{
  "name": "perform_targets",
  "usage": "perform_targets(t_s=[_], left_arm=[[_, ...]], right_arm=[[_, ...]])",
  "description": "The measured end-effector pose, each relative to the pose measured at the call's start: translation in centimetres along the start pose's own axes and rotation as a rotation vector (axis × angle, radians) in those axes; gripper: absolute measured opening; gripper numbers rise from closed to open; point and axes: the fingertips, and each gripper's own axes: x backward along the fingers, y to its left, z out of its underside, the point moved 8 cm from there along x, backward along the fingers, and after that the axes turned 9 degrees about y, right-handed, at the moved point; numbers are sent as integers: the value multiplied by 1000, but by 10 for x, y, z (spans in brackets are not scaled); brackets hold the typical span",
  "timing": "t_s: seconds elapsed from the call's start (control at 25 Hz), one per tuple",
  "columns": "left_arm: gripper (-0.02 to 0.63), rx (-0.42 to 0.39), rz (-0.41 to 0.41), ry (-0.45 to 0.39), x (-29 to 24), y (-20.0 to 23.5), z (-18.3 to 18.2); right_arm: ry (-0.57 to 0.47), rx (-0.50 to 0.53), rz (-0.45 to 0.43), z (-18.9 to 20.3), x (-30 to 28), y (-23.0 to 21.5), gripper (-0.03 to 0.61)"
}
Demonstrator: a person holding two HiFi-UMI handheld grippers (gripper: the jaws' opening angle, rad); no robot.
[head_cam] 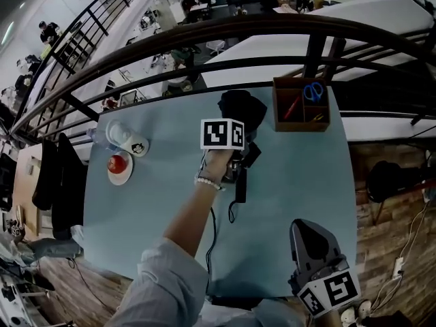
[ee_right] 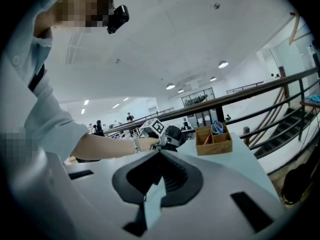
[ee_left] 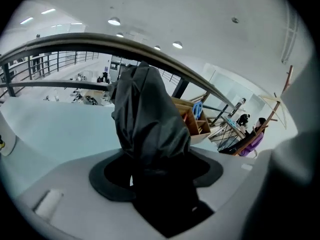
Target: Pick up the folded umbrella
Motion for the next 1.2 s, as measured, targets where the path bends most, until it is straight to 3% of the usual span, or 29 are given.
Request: perform_targets(t_s=[0.44,0.96,1.2], left_arm=[[290,-41,122,-227,112,-63,18],[288,-64,253,-471,228,-143,84],[288,-142,253,-571,276,-176,122]], right_arm=[[-88,55,18,-18,57,21,-2],[-192,113,26,-22,132,17,-2],[-221,126,30,-17,164,16,-2]])
